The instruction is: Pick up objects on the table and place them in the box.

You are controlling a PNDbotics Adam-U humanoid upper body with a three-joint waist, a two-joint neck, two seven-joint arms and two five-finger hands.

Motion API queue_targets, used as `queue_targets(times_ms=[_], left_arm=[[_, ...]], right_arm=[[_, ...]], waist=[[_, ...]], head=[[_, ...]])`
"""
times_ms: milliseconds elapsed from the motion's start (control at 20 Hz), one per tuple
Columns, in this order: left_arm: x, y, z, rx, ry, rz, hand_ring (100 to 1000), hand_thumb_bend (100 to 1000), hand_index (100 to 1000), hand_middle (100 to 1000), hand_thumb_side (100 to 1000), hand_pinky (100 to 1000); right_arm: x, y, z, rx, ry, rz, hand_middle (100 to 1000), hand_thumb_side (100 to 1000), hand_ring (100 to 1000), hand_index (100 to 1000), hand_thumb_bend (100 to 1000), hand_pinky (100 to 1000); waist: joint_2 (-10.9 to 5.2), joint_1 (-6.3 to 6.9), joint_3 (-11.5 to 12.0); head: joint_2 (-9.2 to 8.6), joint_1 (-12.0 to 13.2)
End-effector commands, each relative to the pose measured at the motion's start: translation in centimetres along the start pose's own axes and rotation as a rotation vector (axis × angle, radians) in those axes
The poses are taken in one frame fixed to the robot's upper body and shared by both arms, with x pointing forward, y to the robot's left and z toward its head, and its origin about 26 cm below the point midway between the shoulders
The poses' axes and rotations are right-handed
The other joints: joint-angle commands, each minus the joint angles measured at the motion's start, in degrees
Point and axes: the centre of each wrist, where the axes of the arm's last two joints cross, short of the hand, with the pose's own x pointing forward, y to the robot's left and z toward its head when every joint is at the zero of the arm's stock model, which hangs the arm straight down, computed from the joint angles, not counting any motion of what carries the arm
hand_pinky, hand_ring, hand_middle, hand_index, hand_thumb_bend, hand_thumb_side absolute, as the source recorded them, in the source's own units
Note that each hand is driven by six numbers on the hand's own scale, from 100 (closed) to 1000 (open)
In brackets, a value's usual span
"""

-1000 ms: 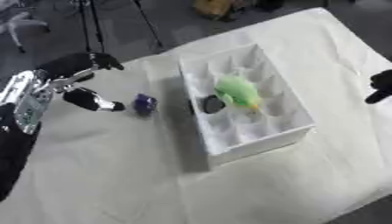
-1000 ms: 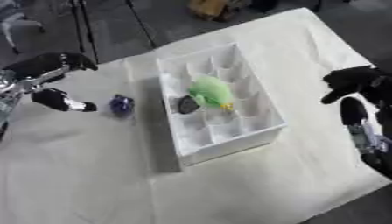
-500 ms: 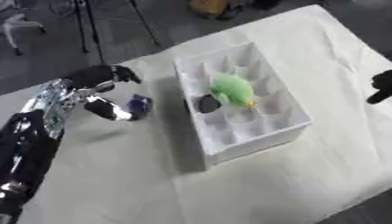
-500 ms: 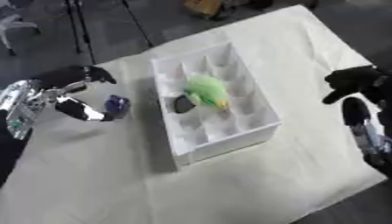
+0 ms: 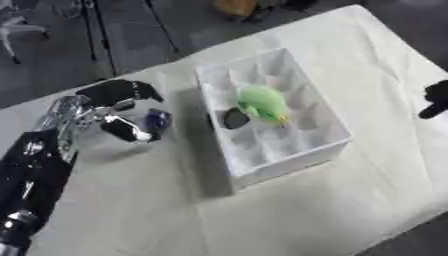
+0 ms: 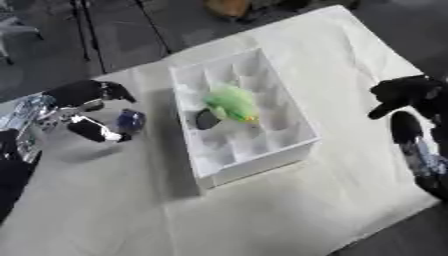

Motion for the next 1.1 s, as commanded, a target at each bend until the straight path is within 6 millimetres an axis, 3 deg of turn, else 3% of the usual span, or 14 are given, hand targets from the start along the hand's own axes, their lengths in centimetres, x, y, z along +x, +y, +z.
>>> queue_targets(times_ms=[50,350,850,900,950,1000,1050,1100], left_arm=[[-0.6,0.6,0.2,0.041,-0.004,-0.002,775,574,857,789,508,873],[-0.9,-0.3,0.2,0.0,0.007,0.013,779,551,857,787,504,876],[-1.3,-0.5,0.5,-0.119,0.063,-0.021,785,461,867,790,423,870],[-1.3,-0.6,0.6,-0.123,0.073,-0.021,777,392,865,787,374,866],[-1.3,-0.7,0.6,-0.124,0.08,-0.021,777,392,865,787,374,866],[-1.4,-0.8,0.6,-0.127,0.091,-0.021,740,175,848,764,262,852],[-1.4,-0.9,0.7,-0.128,0.103,-0.02,740,175,848,764,262,852],[-1.5,-1.0,0.7,-0.13,0.113,-0.021,693,100,829,748,193,830]], right_arm=[[0.7,-0.5,-0.7,0.008,-0.04,0.014,702,707,571,817,198,756],[0.7,-0.4,-0.7,0.009,-0.043,0.017,702,707,570,817,197,756],[0.7,-0.4,-0.7,0.01,-0.046,0.018,702,707,570,817,197,756],[0.7,-0.4,-0.7,0.01,-0.046,0.018,702,707,570,817,196,756],[0.7,-0.4,-0.7,0.01,-0.046,0.018,702,707,570,817,196,756],[0.7,-0.4,-0.7,0.009,-0.046,0.019,702,707,570,817,195,756],[0.7,-0.4,-0.7,0.009,-0.046,0.019,702,707,570,817,195,756],[0.7,-0.4,-0.7,0.009,-0.046,0.019,702,707,570,817,195,756]], waist=[[-1.18,0.43,-0.29],[-0.87,0.64,-0.83],[-0.72,0.66,-1.04],[-0.69,0.64,-1.05],[-0.67,0.63,-1.07],[-0.64,0.59,-1.09],[-0.61,0.57,-1.11],[-0.59,0.55,-1.11]], head=[[-0.35,-0.13],[-0.52,-0.17],[-0.61,-0.33],[-0.68,-0.34],[-0.71,-0.34],[-0.75,-0.39],[-0.78,-0.4],[-0.81,-0.41]])
